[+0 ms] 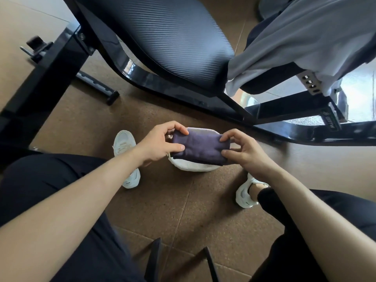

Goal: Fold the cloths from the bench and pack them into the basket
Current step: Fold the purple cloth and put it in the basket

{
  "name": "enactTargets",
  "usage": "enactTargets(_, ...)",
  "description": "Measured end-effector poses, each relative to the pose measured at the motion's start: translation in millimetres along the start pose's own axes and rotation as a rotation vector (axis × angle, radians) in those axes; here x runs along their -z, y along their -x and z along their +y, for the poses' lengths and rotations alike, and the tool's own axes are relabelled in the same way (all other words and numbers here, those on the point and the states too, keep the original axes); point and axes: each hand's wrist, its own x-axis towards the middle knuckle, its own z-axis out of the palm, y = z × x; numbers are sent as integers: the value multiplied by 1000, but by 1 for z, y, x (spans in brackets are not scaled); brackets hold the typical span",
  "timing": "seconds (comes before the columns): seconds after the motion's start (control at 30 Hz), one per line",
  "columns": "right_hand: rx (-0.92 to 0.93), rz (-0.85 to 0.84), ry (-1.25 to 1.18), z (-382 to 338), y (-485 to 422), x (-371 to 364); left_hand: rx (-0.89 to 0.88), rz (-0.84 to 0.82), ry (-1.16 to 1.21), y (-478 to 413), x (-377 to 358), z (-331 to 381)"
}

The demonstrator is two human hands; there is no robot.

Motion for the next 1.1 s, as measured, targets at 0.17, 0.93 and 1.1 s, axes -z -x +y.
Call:
enactTargets(0.17, -242, -48, -52, 43, -49, -9, 146, 31, -77, -31, -15, -41)
enactTargets(0.93, -528, 185, -626, 242, -224, -55, 584, 634, 482, -143, -139, -207)
enactTargets(1.1, -459, 221, -639, 255, -234, -70, 591, 584, 377, -138, -144, -213)
